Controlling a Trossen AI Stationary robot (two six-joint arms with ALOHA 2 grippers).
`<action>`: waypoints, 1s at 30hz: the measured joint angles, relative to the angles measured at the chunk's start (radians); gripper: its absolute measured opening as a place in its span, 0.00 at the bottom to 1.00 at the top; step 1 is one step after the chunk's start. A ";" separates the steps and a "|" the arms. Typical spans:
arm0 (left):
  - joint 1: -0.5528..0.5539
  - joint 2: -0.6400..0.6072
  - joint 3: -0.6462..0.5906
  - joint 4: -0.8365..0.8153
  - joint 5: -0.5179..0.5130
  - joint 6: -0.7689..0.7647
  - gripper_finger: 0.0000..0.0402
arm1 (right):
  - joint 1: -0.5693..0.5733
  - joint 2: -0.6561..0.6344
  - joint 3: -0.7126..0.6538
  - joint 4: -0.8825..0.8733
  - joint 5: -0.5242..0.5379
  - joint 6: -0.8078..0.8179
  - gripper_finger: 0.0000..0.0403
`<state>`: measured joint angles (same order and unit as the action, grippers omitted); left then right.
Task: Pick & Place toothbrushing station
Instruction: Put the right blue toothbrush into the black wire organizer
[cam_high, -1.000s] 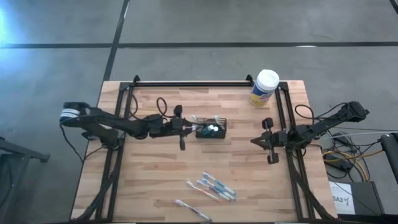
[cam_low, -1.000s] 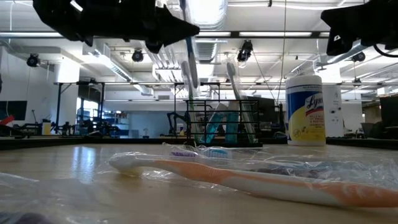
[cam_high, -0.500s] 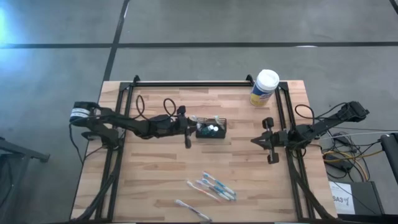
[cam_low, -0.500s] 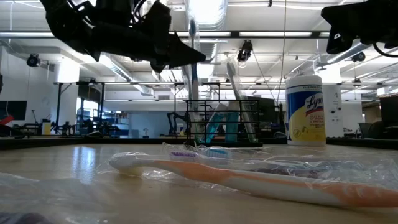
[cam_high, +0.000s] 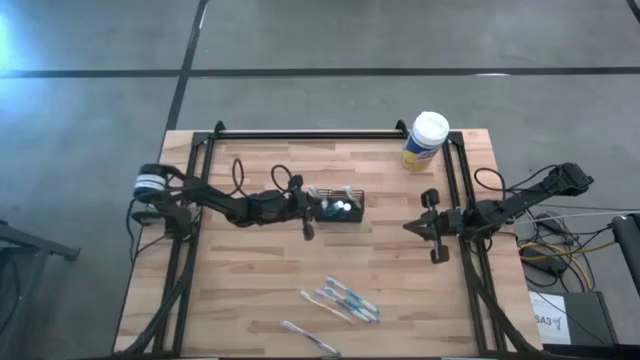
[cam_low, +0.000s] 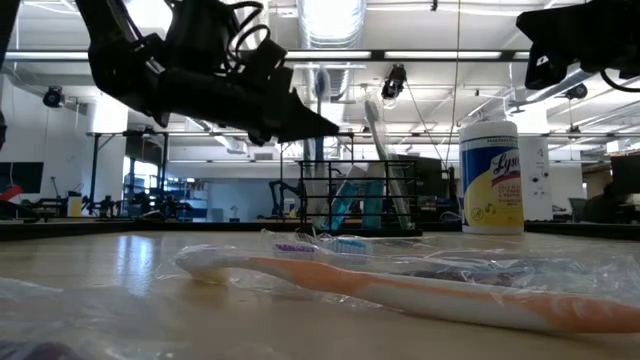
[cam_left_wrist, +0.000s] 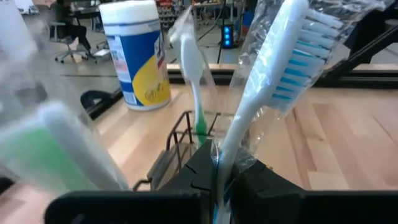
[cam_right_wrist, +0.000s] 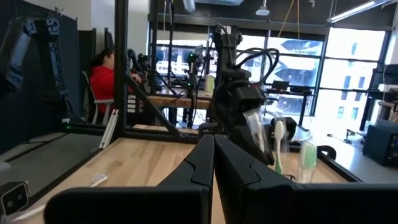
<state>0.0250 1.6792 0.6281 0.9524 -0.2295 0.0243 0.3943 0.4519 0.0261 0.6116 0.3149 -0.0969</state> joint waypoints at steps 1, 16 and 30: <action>0.000 0.007 0.000 0.001 0.000 -0.006 0.07 | 0.000 0.000 0.000 -0.003 0.000 0.006 0.02; 0.011 -0.001 -0.002 -0.025 0.077 -0.079 0.21 | 0.000 0.000 0.000 -0.004 0.000 0.030 0.02; 0.016 -0.126 -0.006 -0.105 0.188 -0.138 0.71 | 0.000 0.001 0.000 -0.015 0.000 0.069 0.02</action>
<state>0.0406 1.5536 0.6220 0.8474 -0.0412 -0.1135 0.3941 0.4532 0.0265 0.5969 0.3153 -0.0280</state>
